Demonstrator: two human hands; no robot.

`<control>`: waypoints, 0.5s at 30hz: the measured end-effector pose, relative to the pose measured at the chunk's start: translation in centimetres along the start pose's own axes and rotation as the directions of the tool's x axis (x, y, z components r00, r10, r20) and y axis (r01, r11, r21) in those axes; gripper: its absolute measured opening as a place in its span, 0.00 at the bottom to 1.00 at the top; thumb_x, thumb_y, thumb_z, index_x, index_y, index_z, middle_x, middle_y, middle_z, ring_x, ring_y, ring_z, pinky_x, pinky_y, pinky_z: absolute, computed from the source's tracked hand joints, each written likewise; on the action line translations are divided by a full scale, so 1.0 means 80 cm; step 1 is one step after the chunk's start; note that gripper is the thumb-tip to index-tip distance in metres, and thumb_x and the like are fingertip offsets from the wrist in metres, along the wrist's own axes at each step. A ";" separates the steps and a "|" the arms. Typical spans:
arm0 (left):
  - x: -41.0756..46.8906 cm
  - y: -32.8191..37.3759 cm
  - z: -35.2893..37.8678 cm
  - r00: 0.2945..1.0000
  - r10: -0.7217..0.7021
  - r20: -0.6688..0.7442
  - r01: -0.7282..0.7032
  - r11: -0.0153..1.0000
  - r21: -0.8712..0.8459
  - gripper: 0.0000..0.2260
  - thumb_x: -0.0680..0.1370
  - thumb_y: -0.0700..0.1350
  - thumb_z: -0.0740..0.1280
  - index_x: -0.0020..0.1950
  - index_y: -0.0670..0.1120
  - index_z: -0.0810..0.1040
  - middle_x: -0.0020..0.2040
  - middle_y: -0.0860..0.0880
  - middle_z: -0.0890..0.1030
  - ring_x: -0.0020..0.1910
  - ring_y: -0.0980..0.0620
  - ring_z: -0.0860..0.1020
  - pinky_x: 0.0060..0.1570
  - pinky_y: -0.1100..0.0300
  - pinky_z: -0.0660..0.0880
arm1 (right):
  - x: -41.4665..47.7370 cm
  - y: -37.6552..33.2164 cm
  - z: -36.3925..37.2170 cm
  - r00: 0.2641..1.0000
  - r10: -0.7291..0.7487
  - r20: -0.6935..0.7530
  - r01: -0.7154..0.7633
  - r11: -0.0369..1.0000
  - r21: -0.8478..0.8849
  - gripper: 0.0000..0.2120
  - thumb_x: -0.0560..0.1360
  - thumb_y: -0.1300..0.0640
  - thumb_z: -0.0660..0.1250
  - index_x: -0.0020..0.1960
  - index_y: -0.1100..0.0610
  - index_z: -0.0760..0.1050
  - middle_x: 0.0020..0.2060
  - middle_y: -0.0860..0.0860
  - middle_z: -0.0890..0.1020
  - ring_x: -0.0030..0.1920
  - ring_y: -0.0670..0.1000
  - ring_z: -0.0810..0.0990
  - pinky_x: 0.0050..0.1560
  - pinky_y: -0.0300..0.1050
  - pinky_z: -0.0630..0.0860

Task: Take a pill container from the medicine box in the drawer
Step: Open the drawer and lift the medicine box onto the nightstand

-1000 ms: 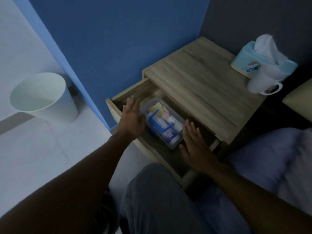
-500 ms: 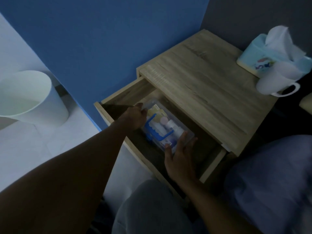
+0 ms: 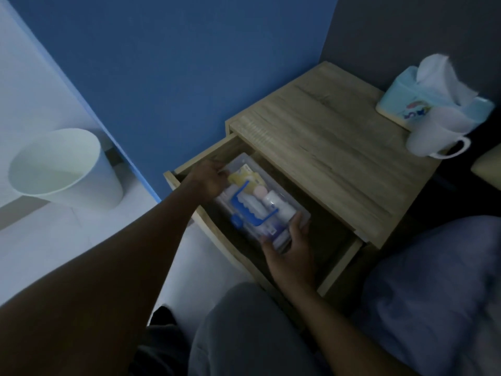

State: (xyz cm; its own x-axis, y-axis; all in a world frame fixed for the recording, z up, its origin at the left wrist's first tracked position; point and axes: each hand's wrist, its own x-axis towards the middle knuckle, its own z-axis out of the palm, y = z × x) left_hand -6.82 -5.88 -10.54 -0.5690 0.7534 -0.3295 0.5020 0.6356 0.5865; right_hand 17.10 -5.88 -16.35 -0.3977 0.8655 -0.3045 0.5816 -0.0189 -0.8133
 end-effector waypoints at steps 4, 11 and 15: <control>-0.028 0.012 -0.038 0.995 -0.012 -0.099 0.017 0.999 0.049 0.13 0.80 0.49 0.60 0.56 0.46 0.82 0.49 0.45 0.82 0.52 0.44 0.80 0.48 0.59 0.72 | -0.027 -0.033 -0.010 1.000 -0.025 0.000 0.025 0.996 0.085 0.42 0.77 0.46 0.68 0.80 0.42 0.45 0.79 0.49 0.56 0.70 0.49 0.70 0.44 0.24 0.65; -0.050 0.061 -0.095 0.974 0.032 -0.222 -0.047 0.997 -0.062 0.14 0.79 0.48 0.62 0.63 0.47 0.79 0.63 0.44 0.79 0.63 0.44 0.75 0.59 0.60 0.68 | -0.036 -0.094 -0.040 0.995 -0.095 -0.039 0.101 0.976 0.195 0.45 0.76 0.49 0.70 0.80 0.40 0.43 0.77 0.49 0.61 0.64 0.44 0.74 0.52 0.37 0.78; -0.028 0.100 -0.114 0.960 -0.015 -0.281 -0.046 0.977 -0.208 0.17 0.78 0.46 0.62 0.66 0.47 0.76 0.66 0.45 0.77 0.64 0.45 0.75 0.59 0.60 0.69 | -0.001 -0.128 -0.074 0.990 -0.126 -0.059 0.133 0.982 0.134 0.45 0.77 0.49 0.69 0.78 0.37 0.38 0.79 0.48 0.52 0.63 0.45 0.71 0.44 0.32 0.73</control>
State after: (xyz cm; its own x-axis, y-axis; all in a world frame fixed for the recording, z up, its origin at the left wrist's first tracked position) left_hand -7.48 -4.03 1.60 -0.7366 0.6662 -0.1168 0.3810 0.5514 0.7422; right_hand 15.37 -2.76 -5.04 -0.4254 0.8889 -0.1702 0.4232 0.0291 -0.9056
